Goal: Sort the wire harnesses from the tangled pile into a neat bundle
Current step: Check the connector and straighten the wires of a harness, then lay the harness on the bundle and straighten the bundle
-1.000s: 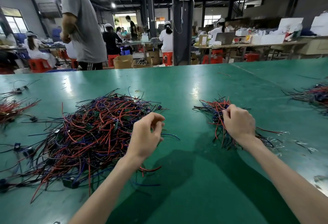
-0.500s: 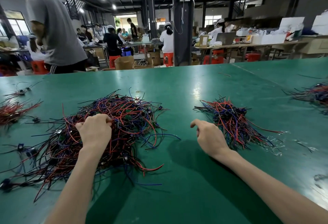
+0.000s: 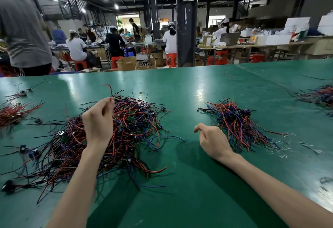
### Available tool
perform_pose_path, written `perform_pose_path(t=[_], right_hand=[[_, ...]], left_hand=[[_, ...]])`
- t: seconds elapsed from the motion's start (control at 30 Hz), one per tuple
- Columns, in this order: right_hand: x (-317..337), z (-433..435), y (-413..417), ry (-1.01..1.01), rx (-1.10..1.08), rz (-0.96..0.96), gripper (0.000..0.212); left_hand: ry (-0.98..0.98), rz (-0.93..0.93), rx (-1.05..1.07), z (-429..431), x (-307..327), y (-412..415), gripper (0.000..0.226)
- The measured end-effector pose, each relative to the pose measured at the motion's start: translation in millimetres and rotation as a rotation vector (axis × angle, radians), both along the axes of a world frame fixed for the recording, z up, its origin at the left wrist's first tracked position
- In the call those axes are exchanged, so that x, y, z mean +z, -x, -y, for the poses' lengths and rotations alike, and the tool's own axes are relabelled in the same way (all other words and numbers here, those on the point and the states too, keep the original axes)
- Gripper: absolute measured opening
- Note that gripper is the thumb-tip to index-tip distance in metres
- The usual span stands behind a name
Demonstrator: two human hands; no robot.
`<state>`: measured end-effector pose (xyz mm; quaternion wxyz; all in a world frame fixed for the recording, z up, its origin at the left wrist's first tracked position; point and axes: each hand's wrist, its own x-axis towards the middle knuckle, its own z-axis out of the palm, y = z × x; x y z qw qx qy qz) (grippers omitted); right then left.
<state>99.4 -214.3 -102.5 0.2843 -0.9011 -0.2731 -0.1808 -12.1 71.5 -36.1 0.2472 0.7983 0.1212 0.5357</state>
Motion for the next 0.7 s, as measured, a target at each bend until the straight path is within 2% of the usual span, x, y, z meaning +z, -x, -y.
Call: perform_pose_path(t=[0.07, 0.17, 0.3, 0.4, 0.5, 0.53, 0.6, 0.7], right_hand=[[-0.2, 0.2, 1.3, -0.004, -0.002, -0.008, 0.027], [-0.6, -0.2, 0.5, -0.012, 0.000, -0.021, 0.027], [-1.3, -1.7, 0.8, -0.101, 0.054, -0.055, 0.023], [3.3, -6.3, 5.5, -0.219, 0.125, -0.051, 0.015], [12.3, -13.2, 17.5, -0.307, 0.229, -0.074, 0.015], [15.3, -15.7, 22.2, -0.342, 0.273, -0.124, 0.013], [20.4, -19.4, 31.1, -0.461, 0.368, -0.346, 0.010], [28.0, -23.4, 40.8, -0.597, 0.518, -0.837, 0.040]], left_hand=[[0.095, 0.004, -0.133, 7.9, -1.0, -5.1, 0.021], [0.390, 0.015, -0.391, 21.0, -1.4, -9.6, 0.012], [0.686, 0.048, -0.655, 40.0, 3.9, -6.7, 0.013], [0.817, 0.023, -0.817, 56.3, 7.1, -5.4, 0.014], [0.827, -0.051, -0.901, 71.6, 5.7, -5.5, 0.014], [0.829, -0.073, -0.924, 75.9, 4.5, -5.4, 0.015], [0.877, -0.110, -0.986, 83.6, 1.6, -5.6, 0.015], [0.930, -0.163, -1.098, 94.6, -4.0, -5.8, 0.012]])
